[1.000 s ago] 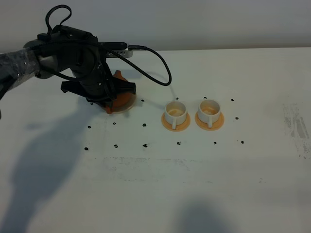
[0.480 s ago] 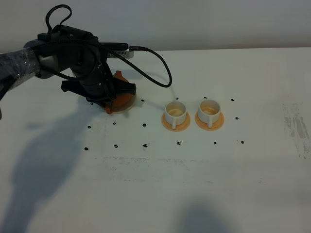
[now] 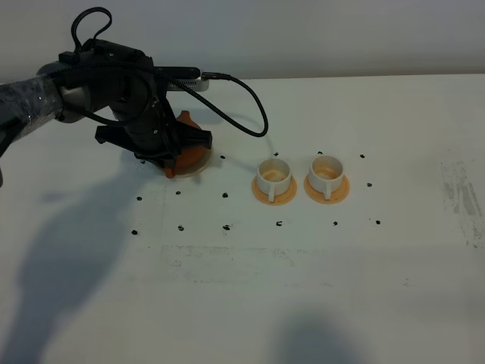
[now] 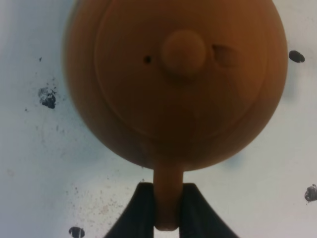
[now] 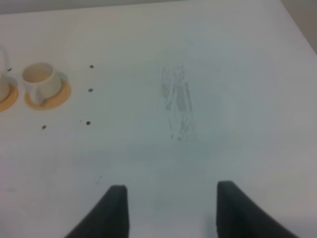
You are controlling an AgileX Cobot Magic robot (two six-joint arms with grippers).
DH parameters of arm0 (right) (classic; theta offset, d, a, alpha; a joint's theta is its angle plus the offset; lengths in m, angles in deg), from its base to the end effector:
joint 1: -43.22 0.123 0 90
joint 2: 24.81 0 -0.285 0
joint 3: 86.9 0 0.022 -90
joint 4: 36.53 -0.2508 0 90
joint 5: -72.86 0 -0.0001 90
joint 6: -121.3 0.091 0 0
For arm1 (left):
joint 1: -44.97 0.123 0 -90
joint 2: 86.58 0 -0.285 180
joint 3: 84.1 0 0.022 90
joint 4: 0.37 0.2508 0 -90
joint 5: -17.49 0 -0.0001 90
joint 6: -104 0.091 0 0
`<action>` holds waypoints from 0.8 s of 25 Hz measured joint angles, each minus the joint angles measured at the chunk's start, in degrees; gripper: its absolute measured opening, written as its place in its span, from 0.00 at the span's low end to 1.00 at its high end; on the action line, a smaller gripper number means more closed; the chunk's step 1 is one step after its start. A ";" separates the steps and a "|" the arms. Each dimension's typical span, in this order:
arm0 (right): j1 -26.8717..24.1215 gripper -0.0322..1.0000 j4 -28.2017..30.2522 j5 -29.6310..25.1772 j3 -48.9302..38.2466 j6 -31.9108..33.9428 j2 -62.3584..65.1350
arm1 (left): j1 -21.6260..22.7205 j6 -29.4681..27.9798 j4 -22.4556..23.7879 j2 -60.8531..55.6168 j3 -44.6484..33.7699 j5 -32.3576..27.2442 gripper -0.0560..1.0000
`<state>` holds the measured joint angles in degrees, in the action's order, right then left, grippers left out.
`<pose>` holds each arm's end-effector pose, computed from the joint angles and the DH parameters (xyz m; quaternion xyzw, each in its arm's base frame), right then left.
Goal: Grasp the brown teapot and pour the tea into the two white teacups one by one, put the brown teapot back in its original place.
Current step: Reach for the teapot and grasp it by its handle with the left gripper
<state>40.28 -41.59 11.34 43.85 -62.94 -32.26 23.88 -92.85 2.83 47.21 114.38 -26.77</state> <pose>-0.0047 0.0073 0.2732 -0.0116 0.8572 0.0119 0.5146 0.4352 -0.1640 0.1562 0.0526 0.9825 -0.0361 0.1750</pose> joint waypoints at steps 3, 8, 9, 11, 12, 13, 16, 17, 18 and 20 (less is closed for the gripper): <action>0.00 0.45 0.00 0.00 0.00 0.00 0.00 | 0.00 0.00 0.00 0.00 0.00 0.00 0.14; 0.00 0.45 0.00 0.00 0.00 0.00 0.00 | 0.00 0.59 0.00 0.00 0.00 -0.06 0.14; 0.00 0.45 0.00 0.00 0.00 0.00 0.00 | 0.00 0.99 0.05 0.00 0.00 -0.06 0.14; 0.00 0.45 0.00 0.00 0.00 0.00 0.00 | 0.00 1.94 0.05 0.00 0.00 -0.06 0.14; 0.00 0.45 0.00 0.00 0.00 0.00 0.00 | 0.00 2.35 0.05 0.00 0.00 -0.06 0.14; 0.00 0.45 0.00 0.00 0.00 0.00 0.00 | 0.00 2.71 0.05 0.00 0.00 -0.06 0.14; 0.00 0.45 0.00 0.00 0.00 0.00 0.00 | 0.00 3.82 0.16 0.00 0.00 -0.06 0.14; 0.00 0.45 0.00 0.00 0.00 0.00 0.00 | 0.00 3.87 0.24 0.00 0.00 -0.06 0.14; 0.00 0.45 0.00 0.00 0.00 0.00 0.00 | 0.00 3.93 0.36 0.00 0.00 -0.06 0.14; 0.00 0.45 0.00 0.00 0.00 0.00 0.00 | 0.00 4.33 0.68 0.00 0.00 -0.06 0.14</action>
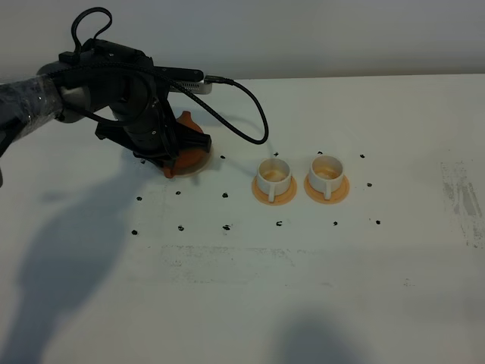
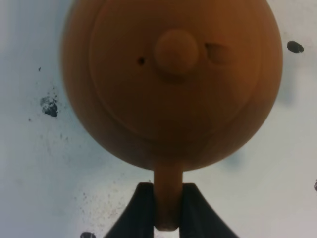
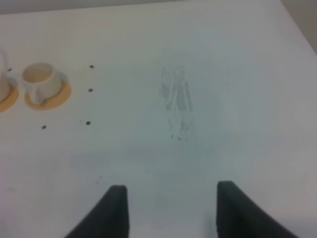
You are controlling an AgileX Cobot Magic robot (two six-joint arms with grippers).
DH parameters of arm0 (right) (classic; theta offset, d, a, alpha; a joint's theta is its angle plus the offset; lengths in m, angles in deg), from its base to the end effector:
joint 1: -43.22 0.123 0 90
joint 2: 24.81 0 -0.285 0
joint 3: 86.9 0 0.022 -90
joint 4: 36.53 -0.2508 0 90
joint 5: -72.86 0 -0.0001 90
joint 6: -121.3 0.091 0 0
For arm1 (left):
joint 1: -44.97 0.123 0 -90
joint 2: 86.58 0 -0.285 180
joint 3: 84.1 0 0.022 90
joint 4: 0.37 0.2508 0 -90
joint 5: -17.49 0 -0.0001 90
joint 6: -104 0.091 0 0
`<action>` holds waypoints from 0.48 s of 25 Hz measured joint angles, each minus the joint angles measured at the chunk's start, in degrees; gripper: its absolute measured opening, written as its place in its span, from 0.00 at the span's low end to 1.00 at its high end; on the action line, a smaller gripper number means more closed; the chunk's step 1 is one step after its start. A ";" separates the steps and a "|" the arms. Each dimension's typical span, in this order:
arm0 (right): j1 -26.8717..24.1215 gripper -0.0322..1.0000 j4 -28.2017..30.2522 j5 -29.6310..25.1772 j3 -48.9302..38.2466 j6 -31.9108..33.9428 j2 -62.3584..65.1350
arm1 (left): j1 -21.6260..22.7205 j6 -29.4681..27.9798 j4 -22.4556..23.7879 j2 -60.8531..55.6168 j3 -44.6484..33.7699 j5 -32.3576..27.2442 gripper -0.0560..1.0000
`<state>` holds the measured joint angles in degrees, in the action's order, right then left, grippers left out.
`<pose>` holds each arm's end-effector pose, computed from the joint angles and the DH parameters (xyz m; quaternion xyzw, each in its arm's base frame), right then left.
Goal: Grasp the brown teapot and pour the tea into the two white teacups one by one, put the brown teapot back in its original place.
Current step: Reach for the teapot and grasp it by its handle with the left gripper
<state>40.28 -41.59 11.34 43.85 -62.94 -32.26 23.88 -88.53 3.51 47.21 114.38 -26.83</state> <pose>-0.0047 0.0073 0.2732 -0.0116 0.8572 0.0119 0.5146 0.4354 -0.1633 0.1562 0.0930 0.9795 -0.0247 0.1771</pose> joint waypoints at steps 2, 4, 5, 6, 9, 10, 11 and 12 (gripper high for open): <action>0.00 0.45 0.00 0.00 0.00 0.00 0.00 | 0.00 0.61 0.06 0.00 0.00 0.00 0.14; 0.00 0.45 0.00 0.00 0.00 0.00 0.00 | 0.00 0.88 0.11 0.00 0.00 0.11 0.14; 0.00 0.45 0.00 0.00 0.00 0.00 0.00 | 0.00 0.96 0.17 0.00 0.00 0.24 0.14; 0.00 0.45 0.00 0.00 0.00 0.00 0.00 | 0.00 1.02 0.16 0.00 0.00 0.32 0.14; 0.00 0.45 0.00 0.00 0.00 0.00 0.00 | 0.00 1.28 0.22 0.00 0.00 0.49 0.14; 0.00 0.45 0.00 0.00 0.00 0.00 0.00 | 0.00 1.50 0.22 0.00 0.00 0.49 0.14; 0.00 0.45 0.00 0.00 0.00 0.00 0.00 | 0.00 1.57 0.22 0.00 0.00 0.49 0.14; 0.00 0.45 0.00 0.00 0.00 0.00 0.00 | 0.00 1.78 0.22 0.00 0.00 0.55 0.14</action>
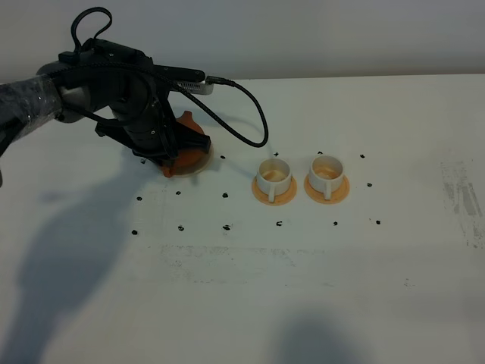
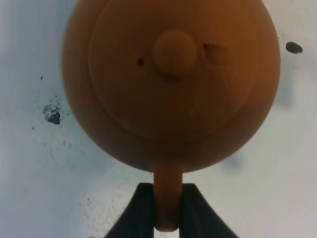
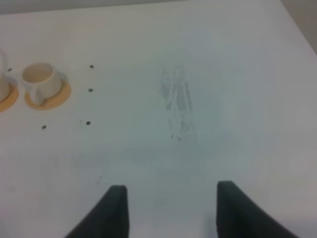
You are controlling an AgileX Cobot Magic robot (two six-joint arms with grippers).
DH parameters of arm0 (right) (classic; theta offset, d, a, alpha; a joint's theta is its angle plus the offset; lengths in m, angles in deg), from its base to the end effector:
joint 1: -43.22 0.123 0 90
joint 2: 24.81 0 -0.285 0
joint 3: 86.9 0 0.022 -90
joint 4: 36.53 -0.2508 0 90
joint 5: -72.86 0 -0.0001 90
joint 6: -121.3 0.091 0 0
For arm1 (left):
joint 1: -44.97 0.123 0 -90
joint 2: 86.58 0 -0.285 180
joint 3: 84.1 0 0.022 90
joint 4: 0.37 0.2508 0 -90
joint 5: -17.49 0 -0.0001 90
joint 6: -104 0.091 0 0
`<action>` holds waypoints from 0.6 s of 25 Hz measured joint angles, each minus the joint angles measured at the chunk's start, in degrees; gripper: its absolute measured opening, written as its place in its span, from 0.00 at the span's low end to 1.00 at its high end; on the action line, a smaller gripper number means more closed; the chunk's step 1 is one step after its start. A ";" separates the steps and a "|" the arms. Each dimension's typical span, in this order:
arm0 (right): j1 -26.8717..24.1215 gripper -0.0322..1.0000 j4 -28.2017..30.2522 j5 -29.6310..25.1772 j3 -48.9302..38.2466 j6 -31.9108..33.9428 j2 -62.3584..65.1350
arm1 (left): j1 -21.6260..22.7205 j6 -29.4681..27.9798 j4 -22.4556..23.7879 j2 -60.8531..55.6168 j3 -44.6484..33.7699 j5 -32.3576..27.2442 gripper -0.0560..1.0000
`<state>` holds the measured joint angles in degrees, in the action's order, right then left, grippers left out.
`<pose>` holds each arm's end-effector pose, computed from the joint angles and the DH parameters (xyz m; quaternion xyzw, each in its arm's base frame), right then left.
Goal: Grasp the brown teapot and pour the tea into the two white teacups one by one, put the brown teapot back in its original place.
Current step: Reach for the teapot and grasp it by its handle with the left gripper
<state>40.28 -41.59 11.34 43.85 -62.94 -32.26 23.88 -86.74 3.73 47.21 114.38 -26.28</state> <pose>-0.0047 0.0073 0.2732 -0.0116 0.8572 0.0119 0.5146 0.4362 -0.1634 0.1565 0.1095 0.9769 -0.0218 0.1824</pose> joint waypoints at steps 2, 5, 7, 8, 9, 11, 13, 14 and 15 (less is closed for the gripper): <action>0.00 0.45 0.00 0.00 0.00 0.00 0.00 | 0.00 0.61 0.00 0.00 0.00 0.24 0.14; 0.00 0.45 0.00 0.00 0.00 0.00 0.00 | 0.00 1.19 0.00 0.00 0.00 0.89 0.14; 0.00 0.45 0.00 0.00 0.00 0.00 0.00 | 0.00 1.83 0.00 -0.05 0.00 1.30 0.14; 0.00 0.45 0.00 0.00 0.00 0.00 0.00 | 0.00 2.11 0.00 -0.05 0.00 1.43 0.14; 0.00 0.45 0.00 0.00 0.00 0.00 0.00 | 0.00 2.34 0.00 -0.05 0.00 1.78 0.14; 0.00 0.45 0.00 0.00 0.00 0.00 0.00 | 0.00 2.50 0.00 -0.05 0.00 2.52 0.14; 0.00 0.45 0.00 0.00 0.00 0.00 0.00 | 0.00 2.76 0.00 -0.05 0.00 3.03 0.14; 0.00 0.45 0.00 0.00 0.00 0.00 0.00 | 0.00 3.06 0.00 -0.05 0.00 3.29 0.14; 0.00 0.45 0.00 0.00 0.00 0.00 0.00 | 0.00 3.41 -0.22 -0.05 0.00 3.48 0.14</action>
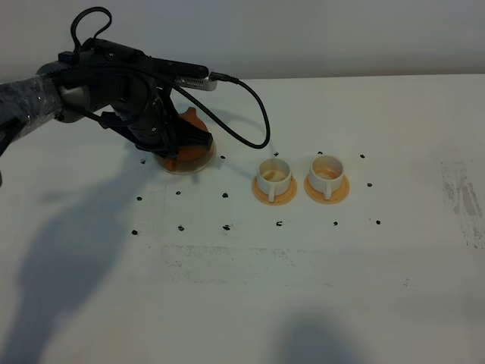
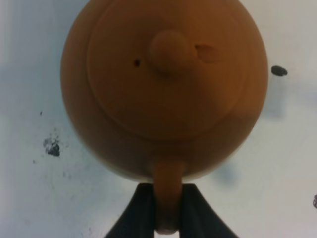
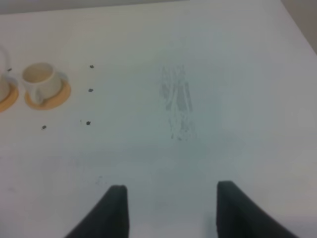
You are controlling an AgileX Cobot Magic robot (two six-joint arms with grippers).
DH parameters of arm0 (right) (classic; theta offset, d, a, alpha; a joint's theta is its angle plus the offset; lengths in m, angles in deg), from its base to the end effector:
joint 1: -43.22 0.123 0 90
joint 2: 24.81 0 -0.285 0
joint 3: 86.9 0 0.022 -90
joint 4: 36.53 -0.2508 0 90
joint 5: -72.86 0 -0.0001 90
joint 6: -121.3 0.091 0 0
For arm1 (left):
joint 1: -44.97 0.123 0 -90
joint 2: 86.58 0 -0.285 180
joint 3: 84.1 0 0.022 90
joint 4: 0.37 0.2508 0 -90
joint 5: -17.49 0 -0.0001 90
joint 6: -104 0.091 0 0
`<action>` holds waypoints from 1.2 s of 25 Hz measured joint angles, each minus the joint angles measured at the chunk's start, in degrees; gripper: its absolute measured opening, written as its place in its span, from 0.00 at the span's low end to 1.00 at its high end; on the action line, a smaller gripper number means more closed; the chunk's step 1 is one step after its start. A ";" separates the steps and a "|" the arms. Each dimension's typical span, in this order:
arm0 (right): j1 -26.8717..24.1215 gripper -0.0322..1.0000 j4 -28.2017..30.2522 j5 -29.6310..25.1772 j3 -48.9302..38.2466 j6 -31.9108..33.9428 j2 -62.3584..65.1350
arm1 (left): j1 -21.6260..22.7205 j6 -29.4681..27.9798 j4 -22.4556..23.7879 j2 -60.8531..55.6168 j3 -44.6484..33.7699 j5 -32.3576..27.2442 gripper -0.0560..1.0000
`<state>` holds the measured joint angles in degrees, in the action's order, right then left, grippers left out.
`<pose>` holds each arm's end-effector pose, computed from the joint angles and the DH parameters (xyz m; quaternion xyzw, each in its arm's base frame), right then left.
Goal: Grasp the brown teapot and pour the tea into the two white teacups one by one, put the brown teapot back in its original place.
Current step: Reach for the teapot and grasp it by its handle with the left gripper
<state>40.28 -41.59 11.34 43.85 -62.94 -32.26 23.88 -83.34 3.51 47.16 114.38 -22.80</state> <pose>-0.0047 0.0073 0.2732 -0.0116 0.8572 0.0119 0.5146 0.4408 -0.1657 0.1590 0.1374 0.9673 -0.0259 0.2117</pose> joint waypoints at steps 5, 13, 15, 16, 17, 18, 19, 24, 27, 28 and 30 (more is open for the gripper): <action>0.00 0.45 0.00 0.00 0.00 0.00 0.00 | 0.00 1.60 -0.71 0.00 0.00 0.66 0.14; 0.00 0.45 0.00 0.00 0.00 0.00 0.00 | 0.49 1.83 -1.83 0.00 -1.95 1.15 0.14; 0.00 0.45 0.00 0.00 0.00 0.00 0.00 | 0.65 1.78 -2.38 -0.20 -2.08 1.16 0.14; 0.00 0.45 0.00 0.00 0.00 0.00 0.00 | 0.65 1.78 -2.38 -0.26 -2.08 1.11 0.14; 0.00 0.45 0.00 0.00 0.00 0.00 0.00 | 0.65 1.78 -2.38 -0.26 -2.08 0.91 0.14; 0.00 0.45 0.00 0.00 0.00 0.00 0.00 | 0.72 1.53 -2.38 -0.26 -2.08 0.73 0.14; 0.00 0.45 0.00 0.00 0.00 0.00 0.00 | 0.83 1.12 -2.42 -0.26 -2.08 0.52 0.14; 0.00 0.45 0.00 0.00 0.00 0.00 0.00 | 1.24 -1.24 -2.54 -0.30 -2.08 -0.51 0.19; 0.00 0.45 0.00 0.00 0.00 0.00 0.00 | 1.24 -1.76 -2.54 -0.31 -2.08 -0.79 0.28; 0.00 0.45 0.00 0.00 0.00 0.00 0.00 | 1.24 -1.84 -2.54 -0.31 -2.08 -0.79 0.31; 0.00 0.45 0.00 0.00 0.00 0.00 0.00 | 1.24 -1.84 -2.54 -0.36 -2.08 -0.79 0.34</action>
<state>40.28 -41.59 11.34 43.85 -62.94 -32.26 25.13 -85.17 0.97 46.80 112.30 -23.59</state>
